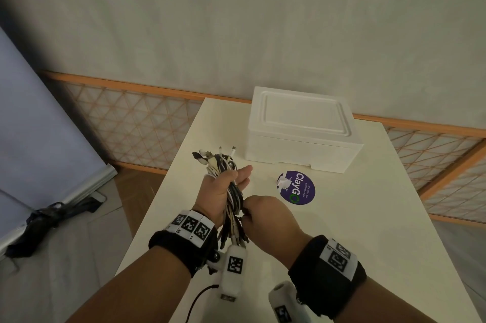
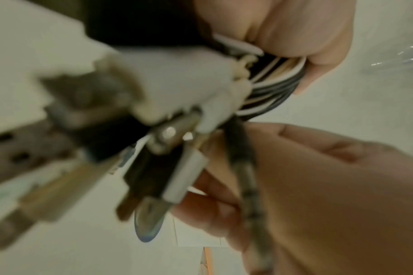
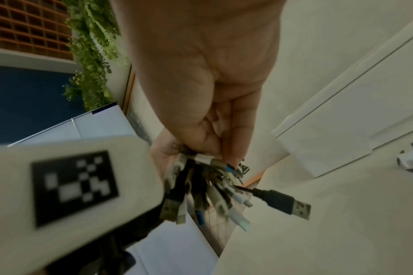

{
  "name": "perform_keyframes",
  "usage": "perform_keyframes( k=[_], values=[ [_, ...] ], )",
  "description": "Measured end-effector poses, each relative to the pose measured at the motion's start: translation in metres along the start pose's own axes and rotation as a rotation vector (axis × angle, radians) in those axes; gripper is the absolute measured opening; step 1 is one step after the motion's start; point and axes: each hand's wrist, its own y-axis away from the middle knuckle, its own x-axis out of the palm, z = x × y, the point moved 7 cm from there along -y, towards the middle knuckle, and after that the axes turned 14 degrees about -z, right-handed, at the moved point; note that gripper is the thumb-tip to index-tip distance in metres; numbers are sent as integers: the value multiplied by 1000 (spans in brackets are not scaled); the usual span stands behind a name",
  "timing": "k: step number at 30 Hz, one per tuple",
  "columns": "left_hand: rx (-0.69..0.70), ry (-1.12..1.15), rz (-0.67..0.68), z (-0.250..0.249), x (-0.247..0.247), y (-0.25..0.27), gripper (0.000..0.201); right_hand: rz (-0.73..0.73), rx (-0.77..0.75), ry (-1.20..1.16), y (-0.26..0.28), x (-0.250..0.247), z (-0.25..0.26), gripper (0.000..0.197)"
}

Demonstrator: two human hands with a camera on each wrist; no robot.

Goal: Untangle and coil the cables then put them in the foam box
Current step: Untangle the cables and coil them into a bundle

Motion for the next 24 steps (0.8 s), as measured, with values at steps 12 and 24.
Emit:
perform_keyframes(
  k=[12,24],
  values=[
    [77,-174,236,1,8,14,28,-484,-205,-290,-16,-81,4,34],
    [113,-536,621,5,26,57,9,-176,-408,-657,-44,-61,9,48]
  ],
)
